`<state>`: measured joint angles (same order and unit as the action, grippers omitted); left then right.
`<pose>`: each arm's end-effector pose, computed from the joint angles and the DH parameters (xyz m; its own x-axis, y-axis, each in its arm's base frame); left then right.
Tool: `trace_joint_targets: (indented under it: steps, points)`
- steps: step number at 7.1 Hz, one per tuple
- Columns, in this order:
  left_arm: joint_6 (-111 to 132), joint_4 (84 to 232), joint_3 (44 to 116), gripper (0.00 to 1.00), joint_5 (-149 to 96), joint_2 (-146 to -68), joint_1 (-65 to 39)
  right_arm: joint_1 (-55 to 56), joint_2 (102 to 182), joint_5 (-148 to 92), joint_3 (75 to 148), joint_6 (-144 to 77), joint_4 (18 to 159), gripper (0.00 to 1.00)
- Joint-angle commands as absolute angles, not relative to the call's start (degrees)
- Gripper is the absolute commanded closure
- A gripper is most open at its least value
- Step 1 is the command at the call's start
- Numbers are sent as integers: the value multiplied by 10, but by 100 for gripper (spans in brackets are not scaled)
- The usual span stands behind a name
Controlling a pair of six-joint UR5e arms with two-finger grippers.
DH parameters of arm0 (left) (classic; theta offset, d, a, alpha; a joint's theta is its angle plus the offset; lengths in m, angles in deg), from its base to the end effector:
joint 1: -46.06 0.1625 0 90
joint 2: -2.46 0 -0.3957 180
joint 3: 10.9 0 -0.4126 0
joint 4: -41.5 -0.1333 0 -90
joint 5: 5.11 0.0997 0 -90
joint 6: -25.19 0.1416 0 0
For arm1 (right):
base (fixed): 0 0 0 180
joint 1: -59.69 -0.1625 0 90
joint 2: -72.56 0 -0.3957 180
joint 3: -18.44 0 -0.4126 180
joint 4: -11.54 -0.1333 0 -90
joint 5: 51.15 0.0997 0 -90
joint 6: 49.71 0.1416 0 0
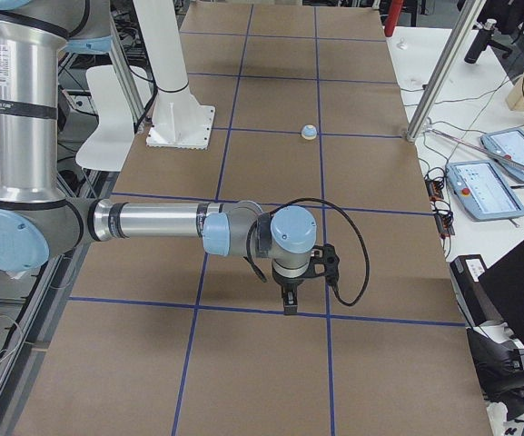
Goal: Place and press bell with both arms
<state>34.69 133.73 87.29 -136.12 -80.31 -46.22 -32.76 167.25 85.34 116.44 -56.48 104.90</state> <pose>-0.0590 -0.4663 0.6493 0.7516 0.1710 -0.6370 -0.0855 0.9829 0.1630 0.0511 -0.4774 0.6306 0.6881 -0.0879 0.7203 0.0386 0.9957 0.0846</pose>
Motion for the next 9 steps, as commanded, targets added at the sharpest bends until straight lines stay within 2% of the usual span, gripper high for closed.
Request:
trace_joint_targets:
  steps: [1, 9]
  points:
    - [346, 1338, 874, 0, -1362, -797, -462, -328, 1670, 853, 1164, -565, 1052, 0]
    - [336, 1336, 886, 0, -1363, -797, -462, -328, 1672, 853, 1161, -565, 1052, 0]
